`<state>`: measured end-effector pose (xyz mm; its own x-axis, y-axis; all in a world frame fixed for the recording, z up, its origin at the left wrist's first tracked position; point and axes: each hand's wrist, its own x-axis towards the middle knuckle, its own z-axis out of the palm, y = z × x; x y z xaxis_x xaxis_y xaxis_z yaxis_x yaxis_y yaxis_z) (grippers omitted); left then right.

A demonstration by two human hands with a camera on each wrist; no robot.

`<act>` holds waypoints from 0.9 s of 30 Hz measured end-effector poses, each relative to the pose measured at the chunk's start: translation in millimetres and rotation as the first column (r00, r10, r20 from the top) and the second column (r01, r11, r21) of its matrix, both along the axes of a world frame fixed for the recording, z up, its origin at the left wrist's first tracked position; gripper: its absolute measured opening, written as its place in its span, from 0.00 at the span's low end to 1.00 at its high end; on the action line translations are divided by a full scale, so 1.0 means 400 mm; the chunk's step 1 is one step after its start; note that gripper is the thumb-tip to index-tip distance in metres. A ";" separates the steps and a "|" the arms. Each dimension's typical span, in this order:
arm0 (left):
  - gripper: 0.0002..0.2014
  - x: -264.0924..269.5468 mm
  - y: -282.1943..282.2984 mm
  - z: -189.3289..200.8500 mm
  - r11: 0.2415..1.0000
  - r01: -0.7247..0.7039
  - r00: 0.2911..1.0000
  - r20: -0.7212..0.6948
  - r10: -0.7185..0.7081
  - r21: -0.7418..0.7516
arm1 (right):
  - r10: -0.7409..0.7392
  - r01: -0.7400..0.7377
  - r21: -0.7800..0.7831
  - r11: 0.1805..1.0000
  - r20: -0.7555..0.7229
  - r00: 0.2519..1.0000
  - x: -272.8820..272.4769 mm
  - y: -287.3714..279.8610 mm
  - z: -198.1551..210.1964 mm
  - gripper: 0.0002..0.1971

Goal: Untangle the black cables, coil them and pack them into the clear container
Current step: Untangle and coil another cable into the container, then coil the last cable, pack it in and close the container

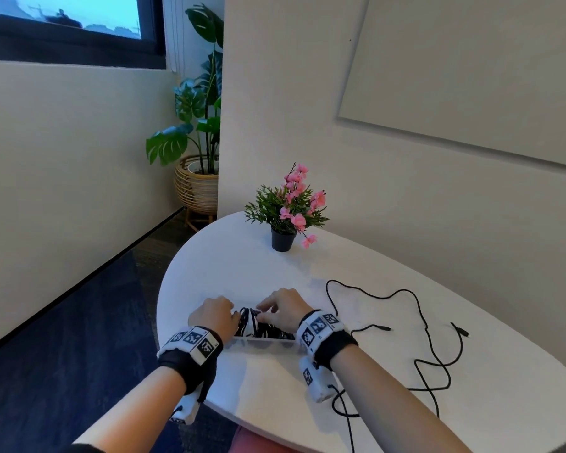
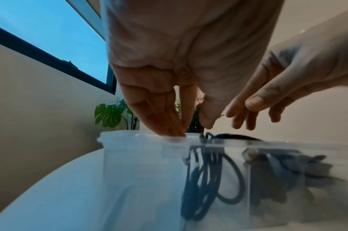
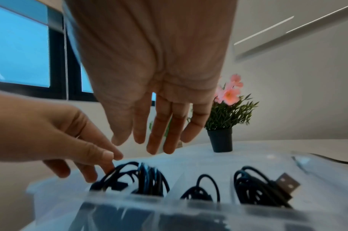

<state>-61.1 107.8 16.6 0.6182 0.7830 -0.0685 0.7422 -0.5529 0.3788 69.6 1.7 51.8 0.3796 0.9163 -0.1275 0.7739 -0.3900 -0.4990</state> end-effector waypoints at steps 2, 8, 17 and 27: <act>0.19 -0.004 -0.011 0.011 0.998 0.028 0.995 0.093 -0.033 0.059 | -0.086 0.087 0.036 0.996 -0.043 0.995 0.021 -0.058 0.023 0.17; 0.18 0.003 -0.128 0.012 0.975 0.219 0.921 0.336 -0.197 -0.028 | -0.318 0.362 -0.296 0.884 0.189 0.929 0.150 -0.360 -0.005 0.35; 0.16 0.058 -0.339 -0.032 0.810 0.586 0.793 0.210 -0.571 -0.011 | -0.292 0.337 -0.298 0.893 0.186 0.938 0.092 -0.521 -0.152 0.24; 0.15 0.108 -0.418 -0.040 0.737 0.676 0.733 0.082 -0.675 0.025 | -0.303 0.311 0.248 0.918 -0.070 0.950 0.061 -0.544 -0.104 0.07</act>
<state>-18.0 -59.4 0.8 0.9876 0.1569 0.0020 0.1413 -0.8947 0.4238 94.1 -215.8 10.2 0.6472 0.7584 0.0773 0.6198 -0.4644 -0.6326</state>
